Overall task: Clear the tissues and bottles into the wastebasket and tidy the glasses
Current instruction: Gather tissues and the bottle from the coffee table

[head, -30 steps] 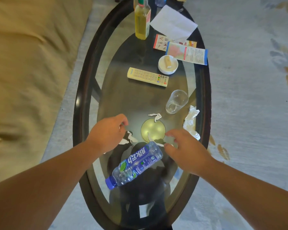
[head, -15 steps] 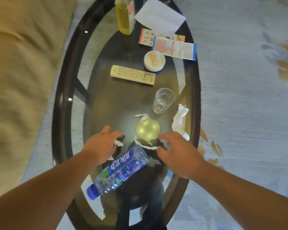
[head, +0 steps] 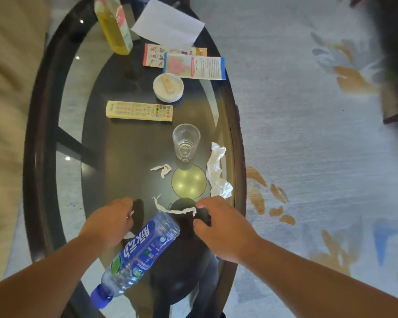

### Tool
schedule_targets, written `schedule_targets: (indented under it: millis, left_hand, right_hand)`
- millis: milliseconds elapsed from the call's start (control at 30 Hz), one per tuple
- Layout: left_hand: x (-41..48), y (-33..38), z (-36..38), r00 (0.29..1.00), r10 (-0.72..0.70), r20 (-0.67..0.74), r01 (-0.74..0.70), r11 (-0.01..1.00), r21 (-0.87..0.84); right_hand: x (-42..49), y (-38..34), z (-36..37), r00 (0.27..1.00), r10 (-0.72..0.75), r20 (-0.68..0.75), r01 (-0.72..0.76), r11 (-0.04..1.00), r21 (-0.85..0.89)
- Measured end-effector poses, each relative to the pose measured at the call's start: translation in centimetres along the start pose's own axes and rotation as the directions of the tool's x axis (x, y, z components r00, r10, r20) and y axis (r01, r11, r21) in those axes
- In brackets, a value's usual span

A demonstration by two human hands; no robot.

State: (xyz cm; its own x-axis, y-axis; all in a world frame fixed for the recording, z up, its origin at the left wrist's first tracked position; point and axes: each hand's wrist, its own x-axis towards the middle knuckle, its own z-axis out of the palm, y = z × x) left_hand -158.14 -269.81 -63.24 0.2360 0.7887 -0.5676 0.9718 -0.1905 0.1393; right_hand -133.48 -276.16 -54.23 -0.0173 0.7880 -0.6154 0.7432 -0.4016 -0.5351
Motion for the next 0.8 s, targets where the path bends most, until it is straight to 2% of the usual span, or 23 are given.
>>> schedule_targets:
  millis: [233, 367, 467, 633, 800]
  left_hand:
    - [0.8, 1.4, -4.0, 0.990, -0.006, -0.138, -0.004, 0.998, -0.069]
    - [1.7, 3.7, -5.4, 0.988, 0.037, -0.150, -0.034, 0.999, 0.018]
    - [2.4, 5.4, -5.7, 0.979, 0.030, -0.202, -0.034, 0.999, -0.016]
    - [3.9, 7.9, -5.3, 0.975, 0.054, -0.215, -0.072, 0.995, -0.072]
    - [5.6, 9.4, -4.0, 0.986, -0.067, -0.153, 0.037, 0.980, -0.195]
  right_hand:
    - [-0.5, 0.4, -0.7, 0.999, -0.012, -0.036, 0.013, 0.999, 0.040]
    - [-0.7, 1.1, -1.6, 0.998, -0.017, -0.057, 0.020, 0.998, 0.059]
    - [-0.8, 2.0, -2.2, 0.997, -0.004, -0.073, 0.010, 0.997, 0.077]
    - [-0.6, 3.8, -2.8, 0.996, 0.013, -0.089, -0.003, 0.994, 0.113]
    - [-0.3, 5.4, -3.2, 0.997, 0.020, -0.080, -0.010, 0.993, 0.121]
